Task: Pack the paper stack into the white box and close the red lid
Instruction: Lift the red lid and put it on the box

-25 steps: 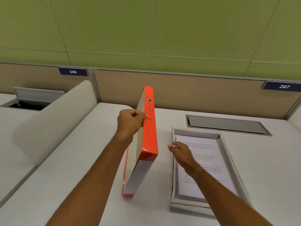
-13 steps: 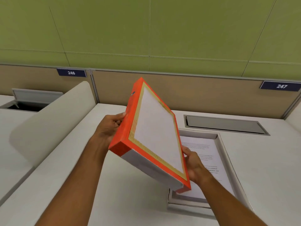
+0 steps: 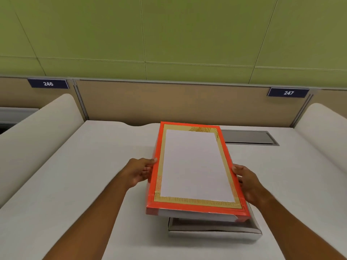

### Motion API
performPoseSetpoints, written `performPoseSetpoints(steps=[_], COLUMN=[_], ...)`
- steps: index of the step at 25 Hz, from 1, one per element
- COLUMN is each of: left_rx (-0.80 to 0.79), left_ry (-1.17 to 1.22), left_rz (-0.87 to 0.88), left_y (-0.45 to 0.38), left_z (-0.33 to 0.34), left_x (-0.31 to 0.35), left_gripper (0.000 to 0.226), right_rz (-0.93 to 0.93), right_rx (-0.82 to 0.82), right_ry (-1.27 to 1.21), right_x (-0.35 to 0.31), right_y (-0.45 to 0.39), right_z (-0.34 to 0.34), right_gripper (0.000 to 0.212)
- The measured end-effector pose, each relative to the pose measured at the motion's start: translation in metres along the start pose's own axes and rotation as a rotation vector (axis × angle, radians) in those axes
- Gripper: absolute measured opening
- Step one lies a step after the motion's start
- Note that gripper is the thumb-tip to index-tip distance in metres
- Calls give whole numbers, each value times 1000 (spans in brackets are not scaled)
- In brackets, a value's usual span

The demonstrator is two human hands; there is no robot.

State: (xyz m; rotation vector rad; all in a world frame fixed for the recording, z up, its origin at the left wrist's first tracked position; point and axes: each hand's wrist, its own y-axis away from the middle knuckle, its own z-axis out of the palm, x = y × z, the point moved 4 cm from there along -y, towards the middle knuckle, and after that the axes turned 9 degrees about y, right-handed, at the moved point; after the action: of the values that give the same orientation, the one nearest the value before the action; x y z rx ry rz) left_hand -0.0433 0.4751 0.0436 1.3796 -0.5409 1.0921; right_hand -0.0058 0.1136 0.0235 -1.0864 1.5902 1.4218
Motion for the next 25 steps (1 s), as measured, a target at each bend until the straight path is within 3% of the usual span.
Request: performPoseSetpoints(steps=[10, 21, 25], left_rx=[70, 94, 182], left_ry=[-63, -158, -241], left_rz=[-78, -181, -85], left_y=[-21, -20, -27], left_z=[49, 53, 52], left_x=[-59, -69, -61], left_gripper=[23, 21, 29], right_rz=[60, 212, 171], right_rx=[101, -37, 18], right_ry=[139, 319, 356], right_x=[38, 46, 37], right_y=[-15, -23, -36], right_z=[-54, -57, -63], right_gripper=[27, 24, 24])
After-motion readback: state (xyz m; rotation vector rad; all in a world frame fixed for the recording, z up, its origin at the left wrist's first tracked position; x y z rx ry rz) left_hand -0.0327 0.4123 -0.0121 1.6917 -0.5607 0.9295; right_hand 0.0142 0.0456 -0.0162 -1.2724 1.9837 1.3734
